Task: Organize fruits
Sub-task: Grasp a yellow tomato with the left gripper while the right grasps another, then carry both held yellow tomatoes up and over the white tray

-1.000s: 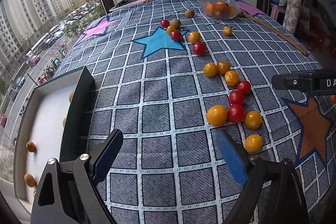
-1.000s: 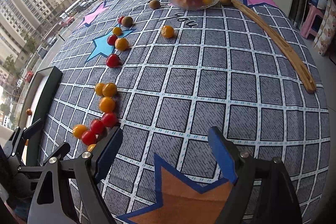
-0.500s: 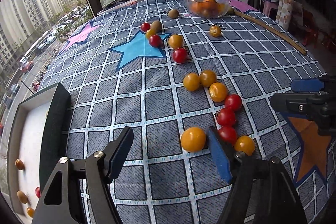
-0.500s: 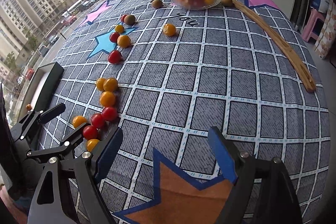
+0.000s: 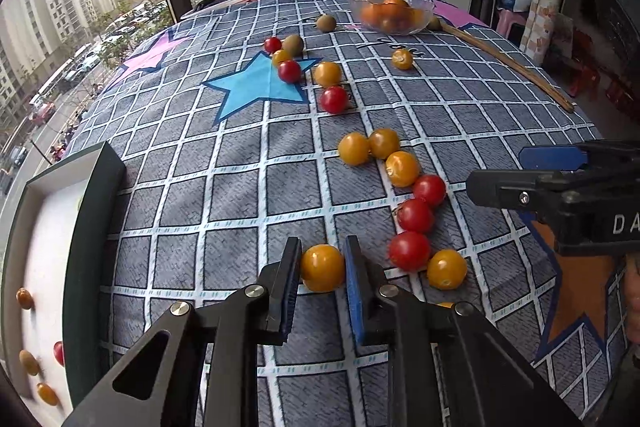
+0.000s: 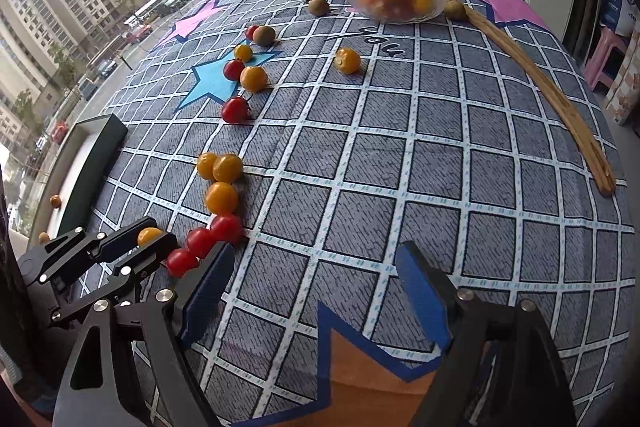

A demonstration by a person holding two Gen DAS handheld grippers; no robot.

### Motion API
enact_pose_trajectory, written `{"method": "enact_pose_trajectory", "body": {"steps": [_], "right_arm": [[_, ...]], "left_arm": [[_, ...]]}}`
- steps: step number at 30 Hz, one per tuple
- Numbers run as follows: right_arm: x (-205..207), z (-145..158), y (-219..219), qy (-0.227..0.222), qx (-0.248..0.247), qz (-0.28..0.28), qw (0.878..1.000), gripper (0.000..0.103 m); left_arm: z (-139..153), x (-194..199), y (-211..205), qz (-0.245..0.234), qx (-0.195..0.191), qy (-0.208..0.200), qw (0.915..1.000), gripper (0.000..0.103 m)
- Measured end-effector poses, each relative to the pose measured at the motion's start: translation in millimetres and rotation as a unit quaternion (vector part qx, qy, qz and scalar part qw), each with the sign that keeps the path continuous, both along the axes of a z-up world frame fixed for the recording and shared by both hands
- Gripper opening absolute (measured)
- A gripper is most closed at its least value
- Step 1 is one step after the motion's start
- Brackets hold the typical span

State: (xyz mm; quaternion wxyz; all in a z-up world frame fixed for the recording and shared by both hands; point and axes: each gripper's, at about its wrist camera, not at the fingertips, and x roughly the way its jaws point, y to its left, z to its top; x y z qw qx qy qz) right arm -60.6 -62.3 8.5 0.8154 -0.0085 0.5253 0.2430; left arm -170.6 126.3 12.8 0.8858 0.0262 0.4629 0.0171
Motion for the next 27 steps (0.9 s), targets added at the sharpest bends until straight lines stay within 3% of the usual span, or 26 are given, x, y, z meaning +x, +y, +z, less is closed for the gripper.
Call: {"method": "enact_pose_trajectory", "body": {"steps": [4,9,16,18,20,27], "right_arm": [[8.6,-0.3,23.0,0.002,0.004,0.019,1.000,0.084],[19.0,-0.5,51.5,0.000,-0.005,0.043,0.999,0.067],[24.6,-3.6,76.6,-0.013,-0.040,0.066,0.997,0.054],[23.5,-3.4,79.9,-0.012,-0.035,0.075,0.996,0.041],[21.8,-3.9,81.8,-0.010,-0.039,0.078,0.996,0.020],[17.8,4.8,60.4,0.011,0.011,0.058,0.998,0.018]], "left_arm": [[0.2,-10.7,16.0,0.021,0.000,0.003,0.9998,0.023],[-1.0,-20.7,25.6,0.037,0.000,0.000,0.9993,0.023],[-2.0,-22.8,26.8,0.043,-0.004,-0.007,0.9990,0.023],[-2.2,-23.9,28.2,0.044,-0.009,-0.008,0.9990,0.023],[-1.9,-23.9,29.5,0.045,-0.014,-0.009,0.9988,0.023],[-1.7,-26.5,37.9,0.046,-0.044,-0.011,0.9979,0.023]]}}
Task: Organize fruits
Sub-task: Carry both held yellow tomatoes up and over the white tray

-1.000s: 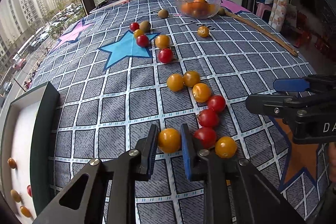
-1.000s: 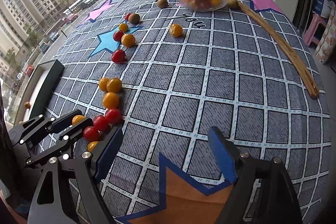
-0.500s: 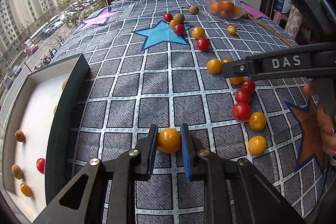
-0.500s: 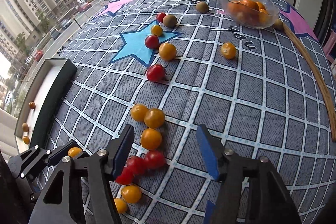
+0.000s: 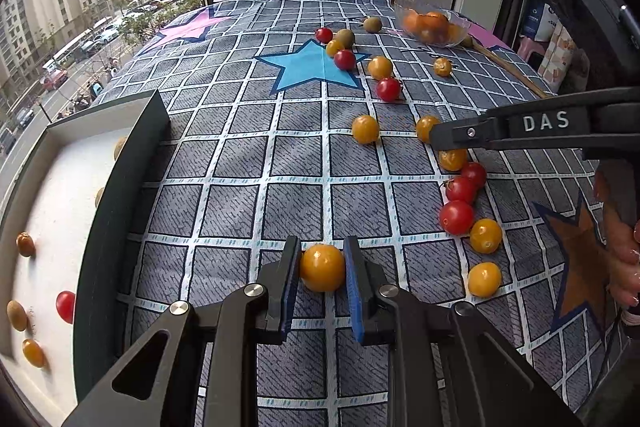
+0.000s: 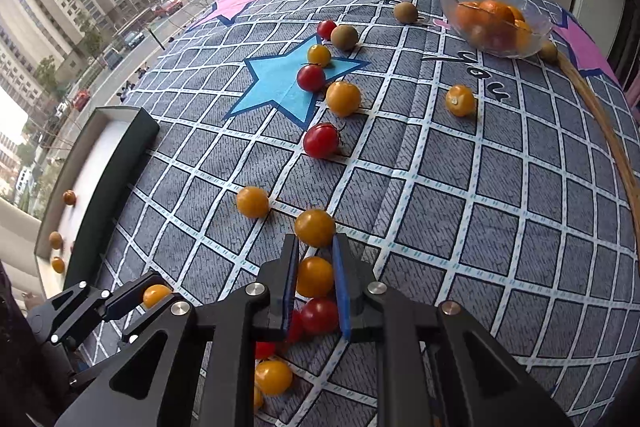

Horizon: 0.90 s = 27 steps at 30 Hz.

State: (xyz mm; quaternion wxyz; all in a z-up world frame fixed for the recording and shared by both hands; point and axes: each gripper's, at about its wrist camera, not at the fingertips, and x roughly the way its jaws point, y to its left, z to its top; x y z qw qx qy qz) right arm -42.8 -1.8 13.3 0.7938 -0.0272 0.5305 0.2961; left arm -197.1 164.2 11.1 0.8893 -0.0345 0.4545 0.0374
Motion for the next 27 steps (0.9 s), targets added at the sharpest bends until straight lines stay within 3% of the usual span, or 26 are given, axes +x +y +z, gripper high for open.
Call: {"method": "enact_pose_trajectory", "body": {"steps": [3,10,17,20,22,27], "right_arm": [[-4.6,6.9,-6.3,-0.001,0.010,0.000,1.000,0.018],[-2.4,0.8,0.5,-0.006,-0.007,0.008,1.000,0.019],[5.4,-7.3,16.0,-0.008,-0.023,0.019,1.000,0.032],[4.8,-9.0,25.3,-0.027,-0.038,0.027,0.999,0.032],[4.4,-9.0,28.9,-0.035,-0.051,0.024,0.998,0.023],[2.0,-0.8,20.3,-0.030,-0.023,0.015,0.999,0.023]], "left_arm": [[0.4,-3.5,3.8,0.000,-0.017,-0.002,0.9999,0.023],[0.3,-10.9,6.4,0.009,-0.014,-0.002,0.9999,0.023],[-0.5,-12.5,5.9,0.010,-0.008,-0.003,0.9999,0.023],[-0.7,-12.5,6.3,0.012,-0.012,-0.003,0.9999,0.023],[-0.6,-12.8,6.9,0.012,-0.015,-0.004,0.9998,0.023],[0.3,-15.5,10.9,0.014,-0.028,-0.006,0.9995,0.023]]}}
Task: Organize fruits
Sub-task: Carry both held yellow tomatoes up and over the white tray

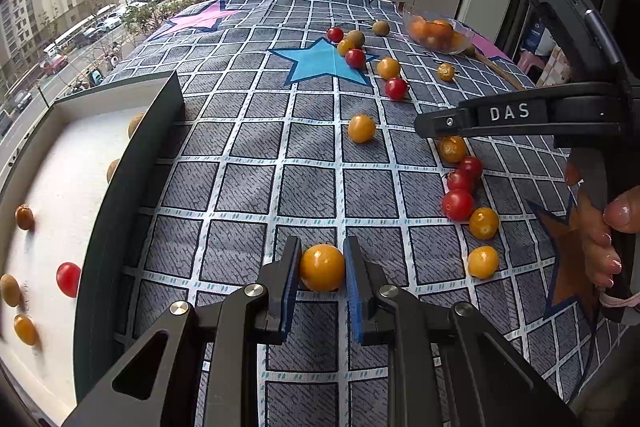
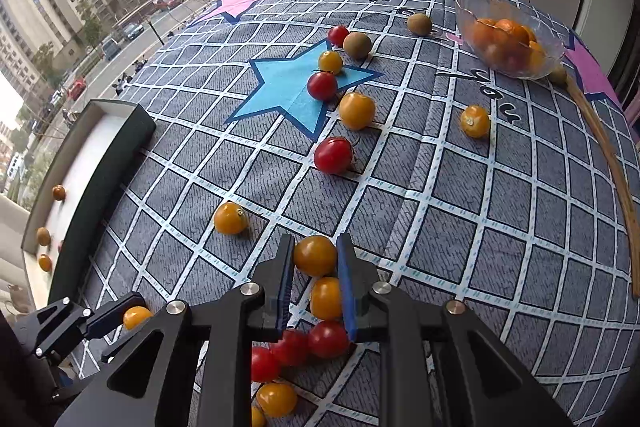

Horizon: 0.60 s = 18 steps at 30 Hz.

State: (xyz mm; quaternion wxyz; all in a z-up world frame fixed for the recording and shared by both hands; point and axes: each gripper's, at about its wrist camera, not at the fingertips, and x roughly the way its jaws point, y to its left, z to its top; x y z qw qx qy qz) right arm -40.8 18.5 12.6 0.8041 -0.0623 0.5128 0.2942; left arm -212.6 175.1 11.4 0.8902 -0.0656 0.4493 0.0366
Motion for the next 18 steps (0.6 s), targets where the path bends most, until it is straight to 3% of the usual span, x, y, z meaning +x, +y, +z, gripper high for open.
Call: {"method": "enact_pose_trajectory", "body": {"steps": [9,18], "right_arm": [[-17.7,26.7,-2.8,0.011,0.036,0.018,0.999,0.023],[-38.9,42.8,28.5,0.010,0.049,0.054,0.997,0.023]], "left_arm": [[15.0,-14.9,9.9,0.012,-0.022,-0.018,0.9995,0.023],[42.8,-44.0,44.3,0.052,-0.019,-0.050,0.9972,0.023]]}}
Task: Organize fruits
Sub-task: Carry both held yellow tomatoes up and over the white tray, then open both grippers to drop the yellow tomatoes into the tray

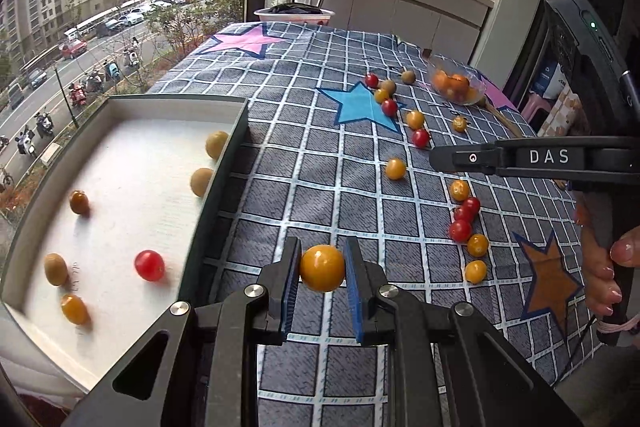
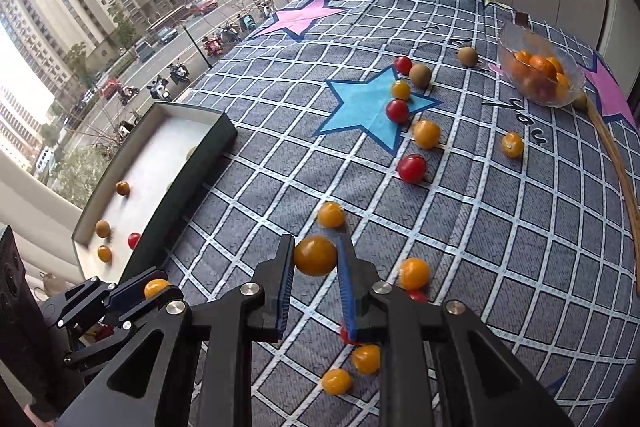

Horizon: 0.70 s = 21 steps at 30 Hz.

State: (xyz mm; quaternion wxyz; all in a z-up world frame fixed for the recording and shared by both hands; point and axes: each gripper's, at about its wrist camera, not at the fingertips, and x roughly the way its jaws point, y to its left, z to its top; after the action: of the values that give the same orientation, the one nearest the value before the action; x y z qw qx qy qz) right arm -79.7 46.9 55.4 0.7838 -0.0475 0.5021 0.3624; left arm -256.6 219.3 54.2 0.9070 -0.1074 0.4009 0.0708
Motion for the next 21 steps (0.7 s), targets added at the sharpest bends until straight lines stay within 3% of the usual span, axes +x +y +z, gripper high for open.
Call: {"method": "enact_pose_trajectory", "body": {"steps": [6,12,21], "right_arm": [[-13.5,8.8,36.2,-0.004,-0.001,0.034,0.999,0.023],[-25.3,13.5,84.8,-0.005,-0.007,0.074,0.997,0.023],[-30.2,3.1,166.1,0.015,-0.023,0.124,0.992,0.023]], "left_arm": [[11.1,-20.2,40.8,0.047,0.021,-0.007,0.9986,0.023],[4.8,-24.9,93.5,0.120,0.053,0.023,0.9912,0.023],[-25.7,-7.5,137.3,0.155,0.038,0.078,0.9841,0.023]]}}
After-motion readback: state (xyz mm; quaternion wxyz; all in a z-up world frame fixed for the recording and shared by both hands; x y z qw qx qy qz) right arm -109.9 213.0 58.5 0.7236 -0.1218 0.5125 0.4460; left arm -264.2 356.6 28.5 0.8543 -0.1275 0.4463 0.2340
